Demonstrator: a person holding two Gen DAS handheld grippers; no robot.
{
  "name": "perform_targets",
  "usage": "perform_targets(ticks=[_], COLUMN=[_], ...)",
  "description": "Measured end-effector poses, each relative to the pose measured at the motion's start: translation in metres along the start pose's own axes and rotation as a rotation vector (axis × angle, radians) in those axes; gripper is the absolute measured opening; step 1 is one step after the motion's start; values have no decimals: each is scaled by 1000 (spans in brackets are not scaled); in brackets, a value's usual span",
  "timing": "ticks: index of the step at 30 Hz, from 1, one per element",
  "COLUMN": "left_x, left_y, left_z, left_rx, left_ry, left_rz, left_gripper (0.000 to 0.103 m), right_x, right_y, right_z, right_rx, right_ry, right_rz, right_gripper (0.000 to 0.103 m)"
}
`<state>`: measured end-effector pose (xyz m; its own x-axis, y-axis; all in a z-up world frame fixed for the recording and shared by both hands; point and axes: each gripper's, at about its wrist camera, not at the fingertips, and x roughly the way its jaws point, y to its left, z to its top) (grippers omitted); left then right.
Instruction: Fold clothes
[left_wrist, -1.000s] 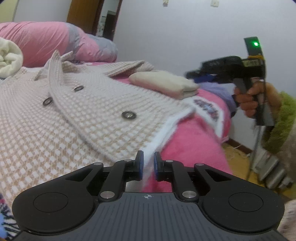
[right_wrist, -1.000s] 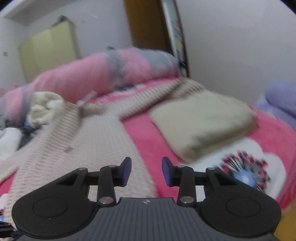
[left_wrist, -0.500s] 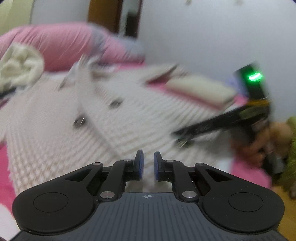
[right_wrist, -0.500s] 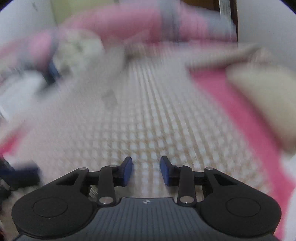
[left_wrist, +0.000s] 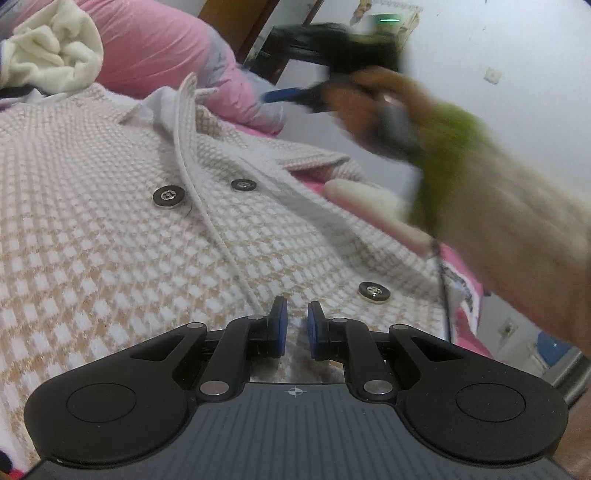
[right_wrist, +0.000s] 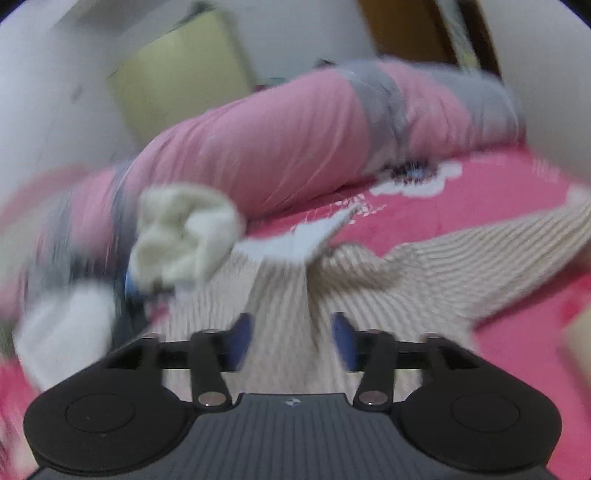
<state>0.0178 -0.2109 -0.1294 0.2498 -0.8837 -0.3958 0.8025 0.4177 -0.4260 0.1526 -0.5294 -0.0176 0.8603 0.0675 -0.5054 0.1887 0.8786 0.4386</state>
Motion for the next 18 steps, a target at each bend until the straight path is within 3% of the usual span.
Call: perform_targets(ticks=[3, 7, 9, 12, 14, 18], left_x=[-1, -3, -6, -8, -9, -9], left_y=[5, 11, 12, 11, 11, 13], left_z=[-2, -3, -4, -5, -6, -7], left_rx=[-13, -55, -71, -72, -72, -86], left_ry=[-25, -34, -40, -47, -51, -55], left_rz=[-31, -79, -99, -105, -105, -113], left_gripper=[12, 13, 14, 15, 15, 15], right_x=[53, 114, 141, 155, 153, 168], right_y=[-18, -31, -32, -16, 13, 112], right_z=[34, 58, 63, 69, 73, 31], right_rx=[123, 125, 120, 46, -107, -871], right_ry=[-18, 29, 71, 70, 37, -103], right_rz=[-14, -118, -158, -225, -324, -661], right_gripper=[71, 68, 56, 10, 8, 8])
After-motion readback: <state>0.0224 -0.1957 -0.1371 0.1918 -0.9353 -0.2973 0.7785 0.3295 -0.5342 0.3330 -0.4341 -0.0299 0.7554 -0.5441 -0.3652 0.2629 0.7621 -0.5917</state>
